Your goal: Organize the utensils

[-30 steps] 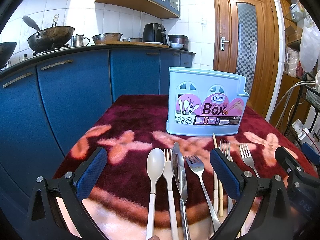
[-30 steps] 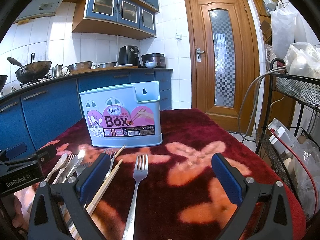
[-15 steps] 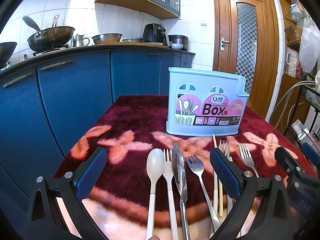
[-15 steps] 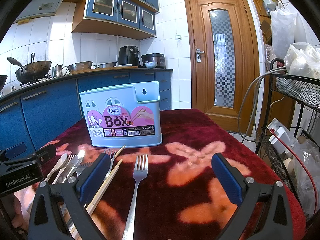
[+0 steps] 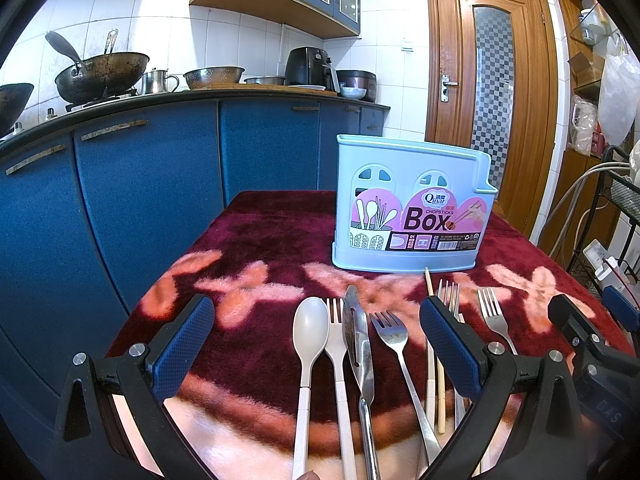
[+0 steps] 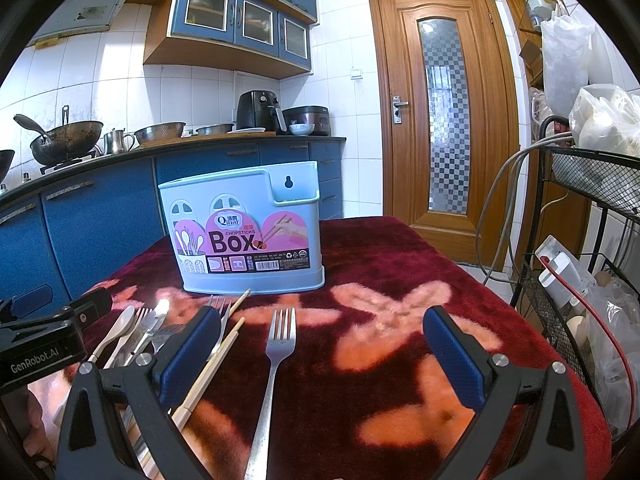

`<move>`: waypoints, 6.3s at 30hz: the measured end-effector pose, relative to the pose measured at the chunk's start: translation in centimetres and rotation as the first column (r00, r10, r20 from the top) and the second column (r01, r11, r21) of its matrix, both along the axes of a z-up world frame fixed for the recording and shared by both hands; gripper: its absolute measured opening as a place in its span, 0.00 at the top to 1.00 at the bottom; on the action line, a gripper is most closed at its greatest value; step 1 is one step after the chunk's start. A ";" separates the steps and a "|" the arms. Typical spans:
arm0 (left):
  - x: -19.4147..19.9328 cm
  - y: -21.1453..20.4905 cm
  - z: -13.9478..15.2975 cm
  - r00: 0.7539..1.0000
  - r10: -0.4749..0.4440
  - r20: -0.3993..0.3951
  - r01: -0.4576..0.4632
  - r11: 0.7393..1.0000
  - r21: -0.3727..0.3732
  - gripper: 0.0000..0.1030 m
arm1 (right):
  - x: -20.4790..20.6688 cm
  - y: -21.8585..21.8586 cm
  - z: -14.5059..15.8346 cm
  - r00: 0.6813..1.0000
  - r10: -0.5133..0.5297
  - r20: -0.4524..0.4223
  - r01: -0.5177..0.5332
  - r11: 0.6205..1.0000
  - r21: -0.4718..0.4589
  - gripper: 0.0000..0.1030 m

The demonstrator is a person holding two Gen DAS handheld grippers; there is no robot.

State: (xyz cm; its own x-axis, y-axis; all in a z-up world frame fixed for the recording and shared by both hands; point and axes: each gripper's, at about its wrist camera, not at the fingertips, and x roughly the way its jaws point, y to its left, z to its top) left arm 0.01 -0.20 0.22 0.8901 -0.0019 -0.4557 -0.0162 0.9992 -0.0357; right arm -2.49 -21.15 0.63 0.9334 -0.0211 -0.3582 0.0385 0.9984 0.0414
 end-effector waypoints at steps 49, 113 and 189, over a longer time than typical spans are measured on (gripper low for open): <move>4.7 4.3 -1.7 0.914 -0.053 -0.403 0.074 0.997 0.037 0.10 | 4.2 -2.6 0.5 0.887 0.192 -0.419 -0.177 0.981 0.075 0.30; 4.8 1.7 5.8 0.863 -0.344 -0.369 0.300 0.938 -0.173 0.92 | 4.6 -1.0 5.9 0.802 0.401 -0.443 -0.331 0.915 0.230 0.95; 16.5 -2.5 10.7 0.946 -0.311 -0.097 0.305 0.950 -0.072 0.57 | 16.2 -0.6 10.9 0.947 0.276 -0.165 -0.258 0.958 0.123 0.75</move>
